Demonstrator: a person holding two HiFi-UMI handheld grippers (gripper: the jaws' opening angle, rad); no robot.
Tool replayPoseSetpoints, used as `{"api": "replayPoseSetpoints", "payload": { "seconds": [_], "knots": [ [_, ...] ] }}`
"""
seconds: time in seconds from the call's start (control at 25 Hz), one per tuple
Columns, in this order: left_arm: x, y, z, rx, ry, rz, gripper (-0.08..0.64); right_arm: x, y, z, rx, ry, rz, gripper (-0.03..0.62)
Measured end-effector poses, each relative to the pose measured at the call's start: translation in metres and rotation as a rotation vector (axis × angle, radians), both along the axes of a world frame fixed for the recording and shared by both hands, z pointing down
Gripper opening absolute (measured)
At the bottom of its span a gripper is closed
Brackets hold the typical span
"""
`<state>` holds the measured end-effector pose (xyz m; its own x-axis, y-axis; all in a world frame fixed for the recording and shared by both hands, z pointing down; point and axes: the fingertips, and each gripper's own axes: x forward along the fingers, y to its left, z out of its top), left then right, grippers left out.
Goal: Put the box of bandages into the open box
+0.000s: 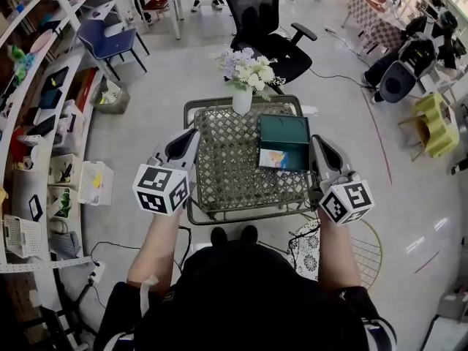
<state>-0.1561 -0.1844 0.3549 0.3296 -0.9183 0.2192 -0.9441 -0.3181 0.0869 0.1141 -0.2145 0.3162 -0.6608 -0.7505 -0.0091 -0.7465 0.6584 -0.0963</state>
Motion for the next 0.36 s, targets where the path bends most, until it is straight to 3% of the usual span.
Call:
{"api": "replayPoseSetpoints", "payload": {
  "seconds": [0.36],
  "knots": [
    [-0.013,0.003,0.001,0.002,0.009,0.008,0.02,-0.019,0.005,0.003,-0.001,0.018,-0.002,0.006]
  ]
}}
